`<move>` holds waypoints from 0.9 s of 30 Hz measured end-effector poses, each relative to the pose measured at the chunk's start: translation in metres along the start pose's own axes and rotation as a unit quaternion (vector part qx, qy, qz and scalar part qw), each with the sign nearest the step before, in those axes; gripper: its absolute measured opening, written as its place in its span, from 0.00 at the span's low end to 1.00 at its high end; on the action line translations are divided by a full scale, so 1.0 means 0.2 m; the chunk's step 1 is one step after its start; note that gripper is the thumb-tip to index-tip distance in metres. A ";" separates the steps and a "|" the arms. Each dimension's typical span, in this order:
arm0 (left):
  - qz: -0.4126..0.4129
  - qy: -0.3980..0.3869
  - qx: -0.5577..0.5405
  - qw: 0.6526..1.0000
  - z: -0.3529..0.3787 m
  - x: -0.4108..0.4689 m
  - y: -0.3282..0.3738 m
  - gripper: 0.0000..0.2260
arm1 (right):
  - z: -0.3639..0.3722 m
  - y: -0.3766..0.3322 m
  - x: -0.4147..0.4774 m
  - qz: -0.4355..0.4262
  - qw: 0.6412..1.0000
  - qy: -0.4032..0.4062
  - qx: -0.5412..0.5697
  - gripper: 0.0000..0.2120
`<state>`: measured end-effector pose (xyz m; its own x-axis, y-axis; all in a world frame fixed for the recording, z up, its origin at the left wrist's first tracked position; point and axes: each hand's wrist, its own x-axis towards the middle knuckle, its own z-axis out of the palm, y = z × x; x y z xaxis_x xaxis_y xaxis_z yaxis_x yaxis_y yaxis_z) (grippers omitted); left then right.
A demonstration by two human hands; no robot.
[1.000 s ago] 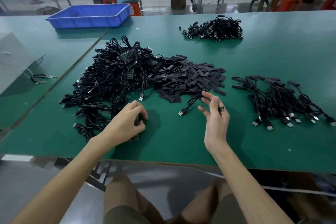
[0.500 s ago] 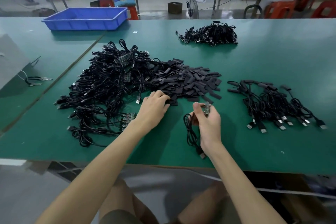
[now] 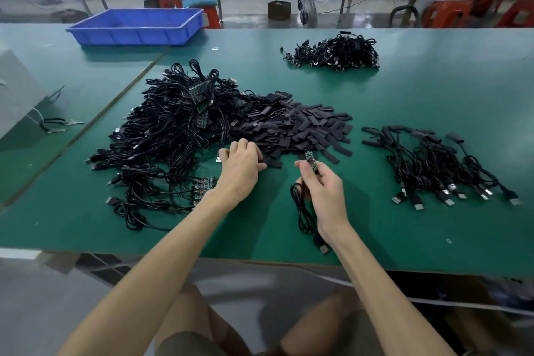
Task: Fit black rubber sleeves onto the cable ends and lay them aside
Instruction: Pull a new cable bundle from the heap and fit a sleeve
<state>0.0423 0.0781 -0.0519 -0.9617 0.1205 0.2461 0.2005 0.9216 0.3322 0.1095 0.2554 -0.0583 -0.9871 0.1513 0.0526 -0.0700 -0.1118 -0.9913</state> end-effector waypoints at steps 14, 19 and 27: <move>-0.016 0.026 -0.328 0.944 -0.03 -0.09 0.12 0.08 | 0.00 -0.02 -0.02 -0.008 1.000 -0.025 -0.012 0.10; -0.065 -0.034 -0.494 0.866 -0.03 -0.10 0.22 0.19 | 0.01 -0.03 -0.02 -0.025 0.998 -0.036 -0.033 0.11; -0.137 -0.086 -0.589 0.792 -0.02 -0.12 0.21 0.17 | 0.01 -0.02 -0.02 -0.039 0.992 -0.079 -0.093 0.10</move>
<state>0.0739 0.1119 -0.0394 -0.9902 0.1169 -0.0758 -0.0821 -0.0503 0.9954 0.1135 0.2540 -0.0540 -0.9909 -0.0053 0.1344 -0.1343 0.0793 -0.9878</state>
